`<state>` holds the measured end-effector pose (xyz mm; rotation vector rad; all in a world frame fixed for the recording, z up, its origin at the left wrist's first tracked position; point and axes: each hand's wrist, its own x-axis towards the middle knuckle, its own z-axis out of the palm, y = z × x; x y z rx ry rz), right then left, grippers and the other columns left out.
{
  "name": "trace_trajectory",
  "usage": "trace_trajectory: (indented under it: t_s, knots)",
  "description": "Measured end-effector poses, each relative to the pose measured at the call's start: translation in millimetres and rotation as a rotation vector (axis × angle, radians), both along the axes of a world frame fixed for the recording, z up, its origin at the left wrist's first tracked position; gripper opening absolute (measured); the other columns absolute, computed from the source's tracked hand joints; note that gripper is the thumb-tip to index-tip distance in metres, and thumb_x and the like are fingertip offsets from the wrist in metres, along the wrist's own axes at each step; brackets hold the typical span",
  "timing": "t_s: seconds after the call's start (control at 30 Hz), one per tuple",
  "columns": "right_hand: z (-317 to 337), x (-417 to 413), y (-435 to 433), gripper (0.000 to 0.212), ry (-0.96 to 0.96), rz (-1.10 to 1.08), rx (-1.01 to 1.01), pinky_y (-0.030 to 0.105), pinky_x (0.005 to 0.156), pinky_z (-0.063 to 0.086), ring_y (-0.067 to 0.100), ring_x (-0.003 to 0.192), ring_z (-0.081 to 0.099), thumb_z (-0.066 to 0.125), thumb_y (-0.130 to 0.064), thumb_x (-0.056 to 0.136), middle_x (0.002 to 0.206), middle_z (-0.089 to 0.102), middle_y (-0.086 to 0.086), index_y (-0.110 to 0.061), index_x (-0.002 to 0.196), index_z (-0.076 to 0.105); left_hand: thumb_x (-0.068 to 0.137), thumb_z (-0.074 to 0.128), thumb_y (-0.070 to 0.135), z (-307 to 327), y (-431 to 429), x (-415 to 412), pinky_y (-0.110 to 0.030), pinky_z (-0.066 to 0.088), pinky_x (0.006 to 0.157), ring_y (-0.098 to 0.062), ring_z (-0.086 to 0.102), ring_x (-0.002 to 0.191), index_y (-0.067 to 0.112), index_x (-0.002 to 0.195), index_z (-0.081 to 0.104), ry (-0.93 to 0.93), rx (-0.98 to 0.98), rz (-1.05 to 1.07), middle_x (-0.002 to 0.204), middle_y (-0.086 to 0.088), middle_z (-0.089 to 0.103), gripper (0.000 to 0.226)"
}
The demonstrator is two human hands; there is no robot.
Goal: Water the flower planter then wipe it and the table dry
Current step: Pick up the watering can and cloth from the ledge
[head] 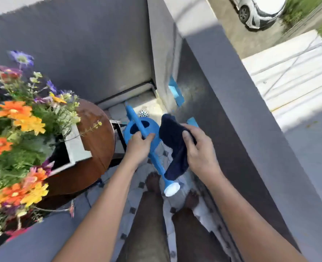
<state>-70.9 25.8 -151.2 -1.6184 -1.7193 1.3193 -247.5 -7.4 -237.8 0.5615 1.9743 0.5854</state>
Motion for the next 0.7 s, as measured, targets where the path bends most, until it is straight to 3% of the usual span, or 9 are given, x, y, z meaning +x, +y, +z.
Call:
trace_trajectory:
  t_s: [0.13, 0.23, 0.3, 0.37, 0.4, 0.53, 0.7]
  knots:
    - [-126, -14, 1, 0.027, -0.06, -0.032, -0.102, 0.035, 0.099, 0.048, 0.014, 0.109, 0.062, 0.05, -0.01, 0.1, 0.118, 0.069, 0.001, -0.009, 0.122, 0.066, 0.091, 0.06, 0.026, -129, 11, -15, -0.039, 0.046, 0.074, -0.034, 0.064, 0.093, 0.0, 0.092, 0.063, 0.093, -0.091, -0.06, 0.095, -0.021, 0.068, 0.027]
    - [-208, -13, 0, 0.028, -0.107, -0.074, -0.155, 0.021, 0.091, 0.049, 0.004, 0.097, 0.061, 0.054, -0.008, 0.098, 0.108, 0.068, -0.006, -0.011, 0.121, 0.069, 0.094, 0.055, 0.023, -219, 27, -18, -0.039, 0.045, 0.076, -0.038, 0.063, 0.101, -0.003, 0.104, 0.063, 0.145, -0.116, -0.091, 0.109, -0.024, 0.067, 0.029]
    - [-244, -10, 3, 0.029, -0.099, -0.109, -0.218, 0.014, 0.084, 0.047, 0.002, 0.096, 0.061, 0.052, -0.007, 0.098, 0.109, 0.07, -0.005, -0.012, 0.12, 0.07, 0.096, 0.05, 0.027, -266, 40, -16, -0.037, 0.046, 0.067, -0.036, 0.061, 0.095, -0.003, 0.115, 0.06, 0.152, -0.139, -0.103, 0.11, -0.02, 0.064, 0.036]
    - [-280, -7, 4, 0.029, -0.108, -0.13, -0.273, 0.015, 0.08, 0.047, 0.007, 0.094, 0.064, 0.048, -0.007, 0.1, 0.109, 0.071, -0.004, -0.012, 0.12, 0.069, 0.098, 0.047, 0.03, -315, 50, -13, -0.029, 0.039, 0.051, -0.025, 0.055, 0.077, 0.001, 0.113, 0.058, 0.142, -0.163, -0.072, 0.099, -0.012, 0.059, 0.035]
    - [-294, -5, 5, 0.029, -0.114, -0.128, -0.284, 0.012, 0.077, 0.047, 0.006, 0.091, 0.064, 0.048, -0.008, 0.1, 0.107, 0.071, -0.004, -0.013, 0.12, 0.069, 0.098, 0.046, 0.03, -339, 54, -12, -0.028, 0.038, 0.049, -0.021, 0.053, 0.072, 0.002, 0.11, 0.057, 0.143, -0.162, -0.065, 0.095, -0.009, 0.056, 0.033]
    - [-341, 0, 13, 0.03, -0.125, -0.1, -0.3, 0.0, 0.065, 0.045, -0.006, 0.084, 0.062, 0.045, -0.011, 0.101, 0.099, 0.069, -0.013, -0.022, 0.118, 0.067, 0.099, 0.044, 0.033, -409, 70, -10, -0.036, 0.045, 0.064, -0.028, 0.058, 0.084, 0.002, 0.113, 0.056, 0.147, -0.16, -0.048, 0.1, -0.01, 0.059, 0.036]
    - [-388, -8, 25, 0.032, -0.079, -0.05, -0.319, 0.016, 0.081, 0.051, 0.0, 0.095, 0.064, 0.043, -0.012, 0.101, 0.107, 0.07, -0.012, -0.025, 0.119, 0.066, 0.099, 0.041, 0.033, -468, 86, -6, -0.034, 0.041, 0.074, -0.034, 0.06, 0.105, 0.003, 0.122, 0.053, 0.128, -0.193, -0.098, 0.119, -0.014, 0.062, 0.039]
